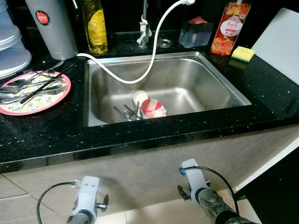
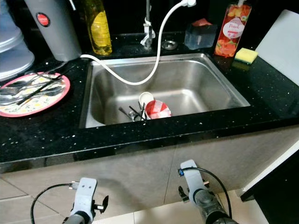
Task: Kitchen organization
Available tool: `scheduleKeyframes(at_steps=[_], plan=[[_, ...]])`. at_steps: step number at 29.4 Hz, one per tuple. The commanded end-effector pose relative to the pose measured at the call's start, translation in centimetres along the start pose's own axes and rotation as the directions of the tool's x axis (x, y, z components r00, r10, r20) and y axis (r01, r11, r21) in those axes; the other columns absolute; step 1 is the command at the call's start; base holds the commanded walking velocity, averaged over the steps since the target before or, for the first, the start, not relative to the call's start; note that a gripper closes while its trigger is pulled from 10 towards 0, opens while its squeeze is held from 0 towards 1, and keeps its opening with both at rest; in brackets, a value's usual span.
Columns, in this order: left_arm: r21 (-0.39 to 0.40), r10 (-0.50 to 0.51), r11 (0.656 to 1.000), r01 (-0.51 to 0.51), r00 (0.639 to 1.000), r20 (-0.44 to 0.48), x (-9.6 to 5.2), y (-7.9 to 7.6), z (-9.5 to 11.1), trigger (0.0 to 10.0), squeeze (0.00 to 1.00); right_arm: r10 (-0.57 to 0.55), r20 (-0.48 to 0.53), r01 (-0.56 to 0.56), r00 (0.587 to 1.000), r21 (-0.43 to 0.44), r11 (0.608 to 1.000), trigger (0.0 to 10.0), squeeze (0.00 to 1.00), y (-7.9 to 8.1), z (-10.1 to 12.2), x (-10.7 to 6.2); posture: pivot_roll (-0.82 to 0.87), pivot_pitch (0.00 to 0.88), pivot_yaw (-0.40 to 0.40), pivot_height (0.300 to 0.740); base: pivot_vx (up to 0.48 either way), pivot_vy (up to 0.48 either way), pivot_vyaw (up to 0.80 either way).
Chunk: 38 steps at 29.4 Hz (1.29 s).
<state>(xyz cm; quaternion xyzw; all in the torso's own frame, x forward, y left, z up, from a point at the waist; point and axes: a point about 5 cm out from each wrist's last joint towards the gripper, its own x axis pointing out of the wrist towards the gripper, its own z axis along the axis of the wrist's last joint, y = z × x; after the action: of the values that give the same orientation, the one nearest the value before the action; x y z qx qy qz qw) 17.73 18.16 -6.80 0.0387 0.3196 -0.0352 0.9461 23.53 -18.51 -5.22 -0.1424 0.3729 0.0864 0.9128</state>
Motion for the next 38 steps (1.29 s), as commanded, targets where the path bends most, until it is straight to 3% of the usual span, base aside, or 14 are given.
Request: scheduleKeyframes(at_steps=[1, 12, 16, 17, 21, 22, 24, 26, 28, 32, 34, 35, 36, 38], plan=[[-0.004, -0.001, 1.000, 0.001, 1.000, -0.011, -0.1, 0.1, -0.2, 10.0, 0.00, -0.003, -0.010, 0.003, 1.000, 0.011, 1.000, 10.0, 0.00, 0.0, -0.3, -0.1, 0.13, 0.016, -0.030, 0.740, 0.000, 0.000, 0.00], [-0.040, 0.052, 0.998, -0.053, 0.998, -0.029, -1.3, 0.3, -1.8, 10.0, 0.00, 0.009, 0.018, -0.009, 1.000, -0.026, 1.000, 10.0, 0.00, 0.0, -0.1, -0.1, 0.14, 0.037, -0.033, 0.740, 0.000, 0.000, 0.00], [-0.085, 0.091, 0.992, -0.088, 0.996, 0.027, -2.9, 0.3, -2.4, 10.0, 0.00, 0.025, 0.097, -0.021, 0.995, -0.044, 0.999, 10.0, 0.00, -0.5, 0.8, -0.2, 0.15, 0.052, -0.041, 0.740, 0.000, 0.000, 0.00], [-0.090, 0.093, 0.992, -0.087, 0.994, 0.059, -4.0, 0.2, -2.6, 10.0, 0.00, 0.031, 0.133, -0.026, 0.991, -0.040, 0.999, 10.0, 0.00, -0.8, 1.2, -0.4, 0.16, 0.056, -0.041, 0.740, 0.000, 0.000, 0.00], [-0.080, 0.085, 0.994, -0.077, 0.992, 0.094, -5.5, -0.1, -2.9, 10.0, 0.00, 0.041, 0.180, -0.034, 0.983, -0.043, 0.998, 10.0, 0.00, -1.2, 1.5, -0.7, 0.17, 0.062, -0.042, 0.740, 0.000, 0.000, 0.00], [-0.057, 0.068, 0.996, -0.062, 0.992, 0.109, -6.7, -0.5, -3.1, 10.0, 0.00, 0.058, 0.233, -0.045, 0.971, -0.063, 0.997, 10.0, 0.00, -1.3, 1.8, -1.2, 0.17, 0.067, -0.043, 0.740, 0.000, 0.000, 0.00], [-0.057, 0.068, 0.996, -0.062, 0.992, 0.109, -6.7, -0.5, -3.1, 10.0, 0.00, 0.058, 0.233, -0.045, 0.971, -0.063, 0.997, 10.0, 0.00, -1.3, 1.8, -1.2, 0.17, 0.067, -0.043, 0.740, 0.000, 0.000, 0.00], [-0.042, 0.031, 0.999, -0.025, 0.988, 0.152, -9.3, -0.9, -2.9, 10.0, 0.00, 0.071, 0.342, -0.038, 0.937, -0.103, 0.994, 10.0, 0.00, -1.5, 2.9, -2.5, 0.18, 0.071, -0.055, 0.740, 0.000, 0.000, 0.00], [-0.042, 0.031, 0.999, -0.025, 0.988, 0.152, -9.3, -0.9, -2.9, 10.0, 0.00, 0.071, 0.342, -0.038, 0.937, -0.103, 0.994, 10.0, 0.00, -1.5, 2.9, -2.5, 0.18, 0.071, -0.055, 0.740, 0.000, 0.000, 0.00], [-0.009, -0.167, 0.984, 0.175, 0.949, 0.268, -12.4, -1.7, 0.8, 10.0, 0.00, 0.008, 0.430, 0.034, 0.903, -0.091, 0.995, 10.0, 0.00, -2.6, 4.2, -5.5, 0.18, 0.069, -0.064, 0.740, 0.000, 0.000, 0.00], [-0.009, -0.167, 0.984, 0.175, 0.949, 0.268, -12.4, -1.7, 0.8, 10.0, 0.00, 0.008, 0.430, 0.034, 0.903, -0.091, 0.995, 10.0, 0.00, -2.6, 4.2, -5.5, 0.18, 0.069, -0.064, 0.740, 0.000, 0.000, 0.00], [0.045, -0.239, 0.970, 0.237, 0.924, 0.297, -13.0, -2.0, 2.2, 10.0, 0.00, -0.009, 0.418, 0.044, 0.908, -0.072, 0.996, 10.0, 0.00, -2.9, 3.9, -6.1, 0.18, 0.069, -0.064, 0.740, 0.000, 0.000, 0.00], [0.045, -0.239, 0.970, 0.237, 0.924, 0.297, -13.0, -2.0, 2.2, 10.0, 0.00, -0.009, 0.418, 0.044, 0.908, -0.072, 0.996, 10.0, 0.00, -2.9, 3.9, -6.1, 0.18, 0.069, -0.064, 0.740, 0.000, 0.000, 0.00], [0.140, -0.358, 0.934, 0.330, 0.860, 0.364, -13.6, -2.2, 5.9, 10.0, 0.00, -0.063, 0.356, 0.077, 0.932, -0.024, 0.997, 10.0, 0.00, -3.8, 2.6, -6.5, 0.17, 0.067, -0.069, 0.740, 0.000, 0.000, 0.00]])
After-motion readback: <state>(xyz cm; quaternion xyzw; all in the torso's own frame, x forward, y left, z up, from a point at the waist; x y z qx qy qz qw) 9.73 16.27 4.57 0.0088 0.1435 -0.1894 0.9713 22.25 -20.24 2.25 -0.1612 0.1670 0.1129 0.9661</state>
